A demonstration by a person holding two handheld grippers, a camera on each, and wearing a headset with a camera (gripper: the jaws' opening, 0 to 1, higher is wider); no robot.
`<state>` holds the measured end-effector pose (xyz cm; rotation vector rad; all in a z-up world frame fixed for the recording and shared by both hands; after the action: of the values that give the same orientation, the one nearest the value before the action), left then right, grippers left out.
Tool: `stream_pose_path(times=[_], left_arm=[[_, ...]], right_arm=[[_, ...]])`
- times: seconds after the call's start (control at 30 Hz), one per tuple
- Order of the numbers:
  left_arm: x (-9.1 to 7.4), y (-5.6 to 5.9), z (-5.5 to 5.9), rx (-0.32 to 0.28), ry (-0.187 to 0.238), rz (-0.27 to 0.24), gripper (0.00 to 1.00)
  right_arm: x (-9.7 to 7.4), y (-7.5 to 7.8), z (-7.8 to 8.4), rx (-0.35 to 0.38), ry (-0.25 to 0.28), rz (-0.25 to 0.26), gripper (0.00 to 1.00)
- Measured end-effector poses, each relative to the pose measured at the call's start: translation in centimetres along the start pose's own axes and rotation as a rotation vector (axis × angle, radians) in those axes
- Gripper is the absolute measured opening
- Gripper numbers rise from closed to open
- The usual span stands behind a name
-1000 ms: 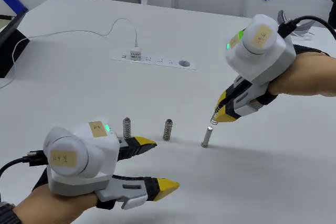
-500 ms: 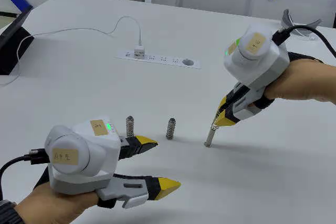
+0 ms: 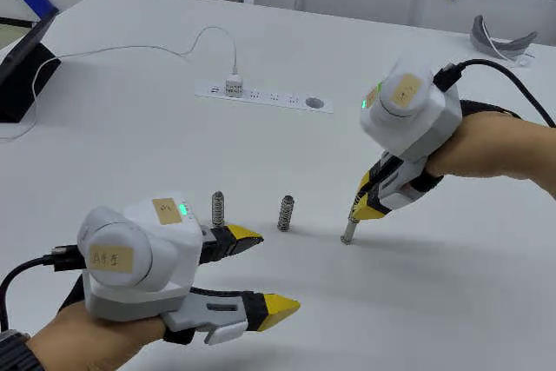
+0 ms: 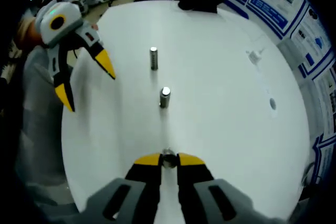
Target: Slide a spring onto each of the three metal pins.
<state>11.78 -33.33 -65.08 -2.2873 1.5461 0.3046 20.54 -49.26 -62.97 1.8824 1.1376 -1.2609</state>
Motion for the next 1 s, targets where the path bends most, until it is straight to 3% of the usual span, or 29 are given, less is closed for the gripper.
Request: stream_pose_path(times=[0.53, 1.0], left_arm=[[-0.1, 0.0, 0.1, -0.004, -0.004, -0.004, 0.52], [-0.4, -0.1, 0.3, -0.013, -0.006, -0.013, 0.53]], right_arm=[[2.6, 1.6, 0.5, 0.051, -0.013, -0.002, 0.13], [3.6, 1.5, 0.6, 0.062, -0.031, 0.000, 0.13]])
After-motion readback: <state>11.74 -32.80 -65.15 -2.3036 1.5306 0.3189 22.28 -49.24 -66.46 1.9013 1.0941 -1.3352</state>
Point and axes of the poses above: the centre of the closed fingertips' face, and the gripper's own axes: x roughly forward along the fingers, y roughly to its right, z roughly out of its underside, the point moved 6 cm from there along -x, roughly backward along the fingers, and after that the axes turned 12 degrees about x, right-handed, at the moved point
